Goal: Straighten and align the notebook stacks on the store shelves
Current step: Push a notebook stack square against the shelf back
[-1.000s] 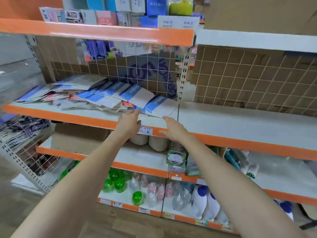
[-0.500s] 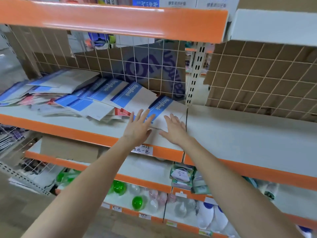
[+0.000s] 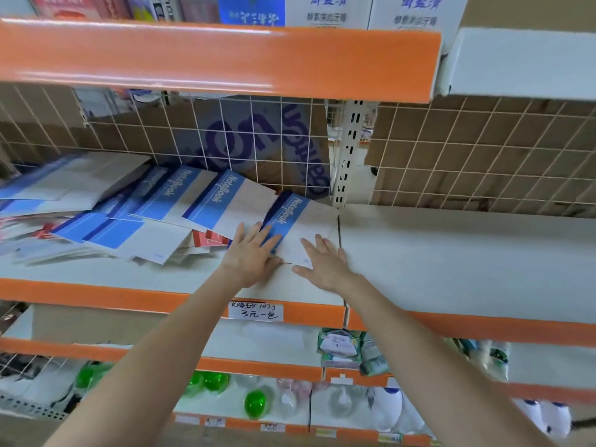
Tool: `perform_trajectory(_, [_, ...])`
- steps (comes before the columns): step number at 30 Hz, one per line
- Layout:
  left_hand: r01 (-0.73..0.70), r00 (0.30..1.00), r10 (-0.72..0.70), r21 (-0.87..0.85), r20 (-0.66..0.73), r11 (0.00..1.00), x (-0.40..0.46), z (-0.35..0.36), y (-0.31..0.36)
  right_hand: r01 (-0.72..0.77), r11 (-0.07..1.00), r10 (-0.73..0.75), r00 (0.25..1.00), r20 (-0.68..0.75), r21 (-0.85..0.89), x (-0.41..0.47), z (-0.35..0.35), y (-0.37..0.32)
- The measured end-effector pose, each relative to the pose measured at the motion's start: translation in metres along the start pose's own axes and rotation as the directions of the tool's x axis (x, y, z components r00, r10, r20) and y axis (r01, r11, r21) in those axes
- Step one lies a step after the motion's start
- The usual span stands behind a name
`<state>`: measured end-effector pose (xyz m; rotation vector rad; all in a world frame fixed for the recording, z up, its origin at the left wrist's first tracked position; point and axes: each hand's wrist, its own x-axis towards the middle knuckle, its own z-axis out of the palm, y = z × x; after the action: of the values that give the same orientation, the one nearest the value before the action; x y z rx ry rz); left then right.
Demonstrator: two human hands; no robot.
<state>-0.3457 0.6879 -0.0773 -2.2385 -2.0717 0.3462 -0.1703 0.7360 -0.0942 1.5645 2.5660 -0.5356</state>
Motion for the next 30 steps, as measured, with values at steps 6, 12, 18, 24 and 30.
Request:
perform_trajectory(6, [0.008,0.989,-0.014,-0.043,-0.147,0.999,-0.016,0.02,0.013,0.011,0.999,-0.009,0.998,-0.061,0.048,-0.016,0.012,0.007])
perform_trajectory(12, [-0.031,0.954,0.015,-0.05,-0.298,0.998,-0.028,0.022,0.023,0.022,0.996,-0.016,0.998,-0.069,0.085,-0.039,0.016,0.018])
perform_trajectory(18, [-0.234,0.827,0.168,-0.057,-0.536,0.97,-0.043,0.014,0.04,0.0,0.993,0.015,0.992,-0.123,0.121,-0.071,0.017,0.04])
perform_trajectory(24, [-0.361,0.827,0.172,-0.271,-0.535,0.892,-0.041,0.009,0.073,-0.037,0.99,0.057,0.988,-0.143,0.14,-0.108,0.016,0.071])
perform_trajectory(30, [-0.352,0.899,0.216,-0.337,-0.38,0.873,-0.023,0.003,0.1,-0.064,0.982,0.09,0.985,-0.145,0.179,-0.122,0.008,0.098])
